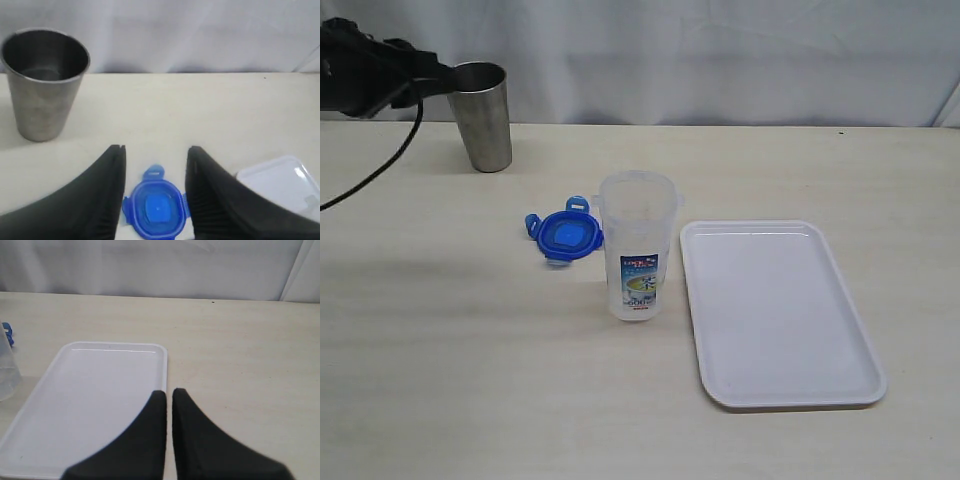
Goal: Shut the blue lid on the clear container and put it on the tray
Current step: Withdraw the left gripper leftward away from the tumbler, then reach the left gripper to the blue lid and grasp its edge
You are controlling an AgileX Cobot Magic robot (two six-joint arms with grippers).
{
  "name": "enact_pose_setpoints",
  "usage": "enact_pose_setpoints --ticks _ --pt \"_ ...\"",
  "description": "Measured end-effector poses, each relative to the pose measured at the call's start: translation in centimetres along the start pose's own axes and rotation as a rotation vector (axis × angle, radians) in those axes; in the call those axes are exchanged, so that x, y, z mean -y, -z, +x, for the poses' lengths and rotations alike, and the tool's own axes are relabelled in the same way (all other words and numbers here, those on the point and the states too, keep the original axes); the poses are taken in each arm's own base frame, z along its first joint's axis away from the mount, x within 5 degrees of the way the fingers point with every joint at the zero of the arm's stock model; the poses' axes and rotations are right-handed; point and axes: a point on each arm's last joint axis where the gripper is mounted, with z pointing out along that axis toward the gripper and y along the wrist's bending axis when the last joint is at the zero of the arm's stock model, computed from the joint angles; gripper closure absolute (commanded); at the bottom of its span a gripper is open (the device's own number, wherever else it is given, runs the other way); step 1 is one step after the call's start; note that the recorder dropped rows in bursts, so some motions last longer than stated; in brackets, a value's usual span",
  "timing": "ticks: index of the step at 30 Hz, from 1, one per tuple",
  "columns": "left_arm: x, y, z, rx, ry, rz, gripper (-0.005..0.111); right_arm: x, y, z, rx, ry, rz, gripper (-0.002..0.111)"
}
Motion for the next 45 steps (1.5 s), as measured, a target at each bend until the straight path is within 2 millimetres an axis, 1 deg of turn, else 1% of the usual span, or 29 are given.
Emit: enact_pose_setpoints --ticks 2,3,4,5,8,9,13,14,15,16,18,21,23,28,32,36,39,41,45 --pt "-0.8 -1.3 1.0 -0.043 -0.004 -0.006 0.069 0.0 0.0 0.0 0.000 0.000 0.000 0.104" --pt "-1.7 -2.0 1.5 -0.059 -0.035 -0.052 0.069 0.0 0.0 0.0 0.000 0.000 0.000 0.104" --pt "-2.2 -2.3 1.7 -0.062 -0.046 -0.088 0.069 0.0 0.0 0.0 0.000 0.000 0.000 0.104" --pt "-3.2 -2.6 1.8 -0.055 -0.071 -0.176 0.069 0.0 0.0 0.0 0.000 0.000 0.000 0.104" --pt "-4.7 -2.3 1.5 -0.024 -0.116 -0.341 0.069 0.0 0.0 0.0 0.000 0.000 0.000 0.104" --pt "-5.8 -1.8 1.1 -0.003 -0.165 -0.480 0.069 0.0 0.0 0.0 0.000 0.000 0.000 0.104" --pt "-7.7 -0.5 0.5 0.000 -0.274 -0.739 0.069 0.0 0.0 0.0 0.000 0.000 0.000 0.104" --pt "-8.4 0.1 0.3 -0.050 -0.317 -0.847 0.069 0.0 0.0 0.0 0.000 0.000 0.000 0.104" --pt "-8.7 0.2 0.1 -0.076 -0.306 -0.876 0.069 0.0 0.0 0.0 0.000 0.000 0.000 0.104" --pt "-9.0 0.0 0.0 -0.181 -0.311 -0.903 0.069 0.0 0.0 0.0 0.000 0.000 0.000 0.104" --pt "-9.0 -0.6 0.2 -0.301 -0.312 -0.855 0.069 0.0 0.0 0.0 0.000 0.000 0.000 0.104" --pt "-8.3 -2.0 0.9 -0.428 -0.247 -0.690 0.069 0.0 0.0 0.0 0.000 0.000 0.000 0.104" --pt "-7.7 -3.0 1.5 -0.458 -0.206 -0.572 0.069 0.0 0.0 0.0 0.000 0.000 0.000 0.104" --pt "-5.9 -5.4 2.9 -0.462 -0.024 -0.287 0.069 0.0 0.0 0.0 0.000 0.000 0.000 0.104" --pt "-5.2 -7.4 4.7 -0.499 0.071 -0.113 0.069 0.0 0.0 0.0 0.000 0.000 0.000 0.104" --pt "-5.3 -9.2 6.2 -0.503 0.094 -0.028 0.069 0.0 0.0 0.0 0.000 0.000 0.000 0.104" --pt "-5.3 -10.6 7.6 -0.519 0.066 0.008 0.069 0.0 0.0 0.0 0.000 0.000 0.000 0.104" --pt "-4.9 -11.6 8.4 -0.519 0.031 0.028 0.069 0.0 0.0 0.0 0.000 0.000 0.000 0.104" --pt "-3.7 -13.3 9.3 -0.488 -0.020 0.039 0.069 0.0 0.0 0.0 0.000 0.000 0.000 0.104"
